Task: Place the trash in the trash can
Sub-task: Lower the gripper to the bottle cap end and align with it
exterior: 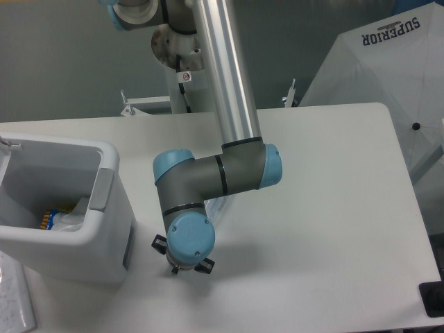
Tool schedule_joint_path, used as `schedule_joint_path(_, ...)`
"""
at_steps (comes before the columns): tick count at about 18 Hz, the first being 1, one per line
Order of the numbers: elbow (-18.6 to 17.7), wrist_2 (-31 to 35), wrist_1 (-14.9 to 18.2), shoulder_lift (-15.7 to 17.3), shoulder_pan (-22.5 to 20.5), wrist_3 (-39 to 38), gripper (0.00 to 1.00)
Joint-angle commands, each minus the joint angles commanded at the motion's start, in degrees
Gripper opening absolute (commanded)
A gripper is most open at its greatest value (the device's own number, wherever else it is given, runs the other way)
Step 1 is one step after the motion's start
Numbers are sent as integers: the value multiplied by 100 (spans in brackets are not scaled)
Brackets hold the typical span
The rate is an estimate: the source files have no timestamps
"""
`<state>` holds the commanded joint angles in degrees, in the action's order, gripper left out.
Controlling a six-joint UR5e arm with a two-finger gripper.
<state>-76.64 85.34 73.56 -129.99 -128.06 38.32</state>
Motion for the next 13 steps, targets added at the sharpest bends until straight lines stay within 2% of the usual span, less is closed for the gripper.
schedule_joint_path(2, 17, 0, -9, 18, -9, 0, 0)
schedule_joint_path(8, 131, 0, -9, 123, -88, 53, 0)
schedule_joint_path(13, 255, -70, -17, 272, -342, 79, 0)
